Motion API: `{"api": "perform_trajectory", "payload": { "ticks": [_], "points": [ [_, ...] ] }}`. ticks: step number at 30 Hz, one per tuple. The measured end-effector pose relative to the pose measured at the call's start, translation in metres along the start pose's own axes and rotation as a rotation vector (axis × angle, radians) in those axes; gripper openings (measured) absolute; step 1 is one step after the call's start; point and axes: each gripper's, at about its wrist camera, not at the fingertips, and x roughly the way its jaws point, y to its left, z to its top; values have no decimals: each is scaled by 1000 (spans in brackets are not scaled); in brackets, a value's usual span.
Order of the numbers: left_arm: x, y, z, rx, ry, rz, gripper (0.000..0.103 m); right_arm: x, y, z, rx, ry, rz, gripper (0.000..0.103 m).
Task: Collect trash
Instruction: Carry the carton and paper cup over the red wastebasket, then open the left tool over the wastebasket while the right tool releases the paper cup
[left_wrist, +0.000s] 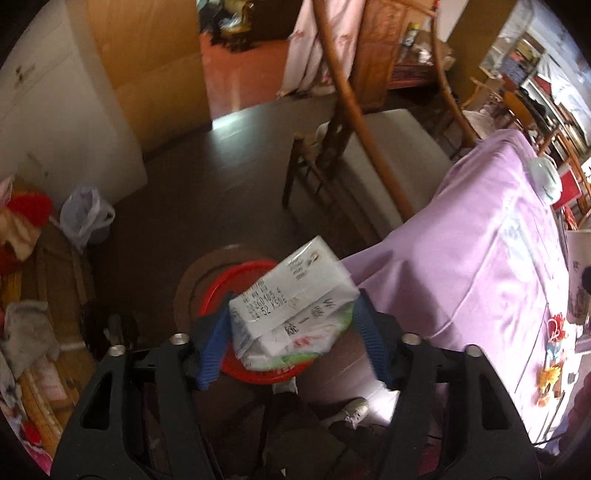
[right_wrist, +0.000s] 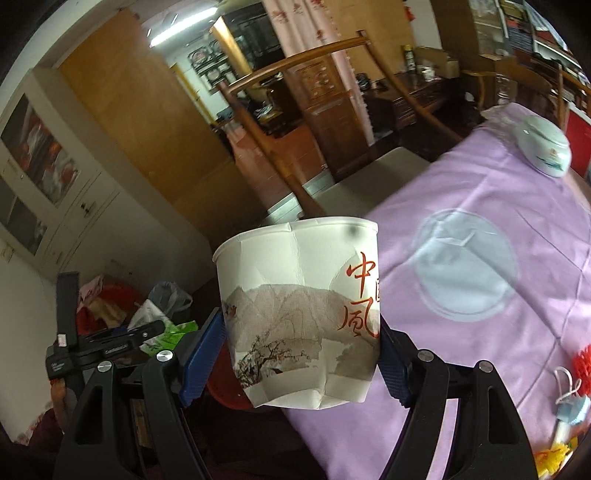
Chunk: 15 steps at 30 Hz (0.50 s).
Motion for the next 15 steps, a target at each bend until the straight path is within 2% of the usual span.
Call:
{"api": "perform_trajectory", "payload": {
  "ticks": [2, 4, 15],
  "points": [
    [-2, 12, 0, -23, 2, -7, 81, 5, 7, 2, -4, 14, 5, 75],
    [-4, 17, -1, -28, 0, -3, 84, 11, 17, 2, -10, 27, 11, 75],
    [-14, 48, -4, -105, -18, 30, 85, 48, 62, 3, -121, 136, 93, 75]
  ]
}}
